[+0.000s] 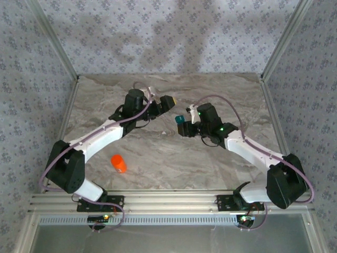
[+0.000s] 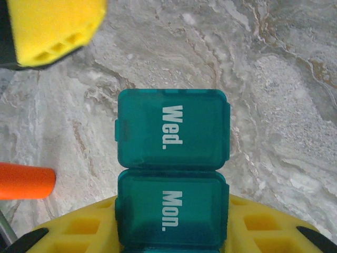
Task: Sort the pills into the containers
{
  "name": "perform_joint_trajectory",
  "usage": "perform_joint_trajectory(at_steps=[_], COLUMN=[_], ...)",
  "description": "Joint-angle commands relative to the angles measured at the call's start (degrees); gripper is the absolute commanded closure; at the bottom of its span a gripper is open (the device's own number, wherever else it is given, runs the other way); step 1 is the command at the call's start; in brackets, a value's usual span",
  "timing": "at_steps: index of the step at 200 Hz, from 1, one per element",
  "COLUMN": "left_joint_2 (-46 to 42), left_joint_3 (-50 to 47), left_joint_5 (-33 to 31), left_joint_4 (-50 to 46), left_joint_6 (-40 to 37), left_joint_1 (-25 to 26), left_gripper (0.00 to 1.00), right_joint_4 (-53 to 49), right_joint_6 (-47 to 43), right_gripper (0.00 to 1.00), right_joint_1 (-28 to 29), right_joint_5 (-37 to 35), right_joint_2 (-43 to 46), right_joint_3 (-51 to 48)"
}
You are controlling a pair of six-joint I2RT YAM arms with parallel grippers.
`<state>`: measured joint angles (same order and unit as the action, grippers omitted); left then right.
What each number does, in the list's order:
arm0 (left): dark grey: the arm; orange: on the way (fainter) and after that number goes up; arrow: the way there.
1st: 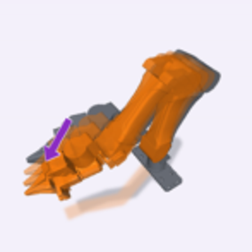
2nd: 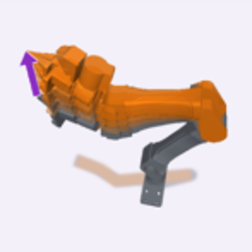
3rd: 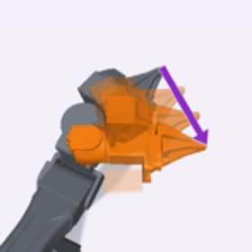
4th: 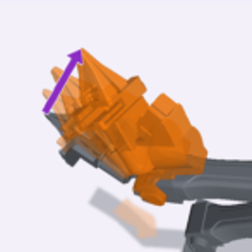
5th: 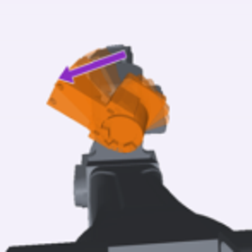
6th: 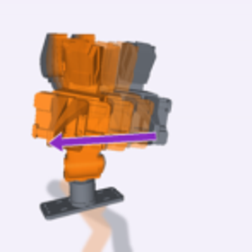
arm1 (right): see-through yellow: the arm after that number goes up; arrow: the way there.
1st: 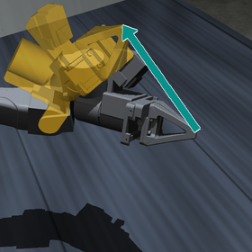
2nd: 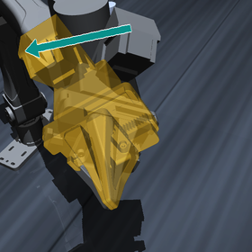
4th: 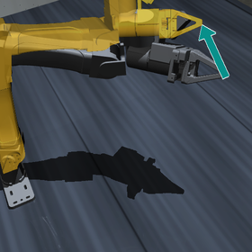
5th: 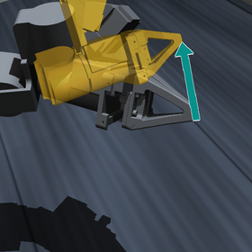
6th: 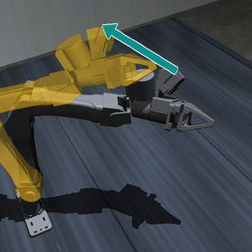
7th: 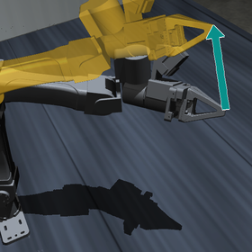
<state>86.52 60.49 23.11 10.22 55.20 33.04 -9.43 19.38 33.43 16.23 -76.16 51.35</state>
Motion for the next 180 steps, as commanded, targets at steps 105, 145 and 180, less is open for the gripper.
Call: perform_joint_trajectory(at_steps=[105,145,180], left_joint_2=[-4.2,-3.9,-3.9], left_joint_3=[-5.4,-5.1,-5.1], left_joint_5=[1.9,1.7,1.8], left_joint_4=[7.6,8.8,9.8], left_joint_6=[6.0,7.1,7.9], left_joint_1=[3.6,4.5,4.8], left_gripper=[0.02,0.02,0.02], right_joint_4=[1.9,2.7,3.2], right_joint_6=[0.4,1.1,1.5], right_gripper=[0.80,0.80,0.80], right_joint_1=[0.0,0.1,0.1], right_joint_5=[-2.1,-2.4,-2.6], right_joint_2=[-2.5,-3.2,-3.5], right_joint_3=[3.1,3.3,3.3])
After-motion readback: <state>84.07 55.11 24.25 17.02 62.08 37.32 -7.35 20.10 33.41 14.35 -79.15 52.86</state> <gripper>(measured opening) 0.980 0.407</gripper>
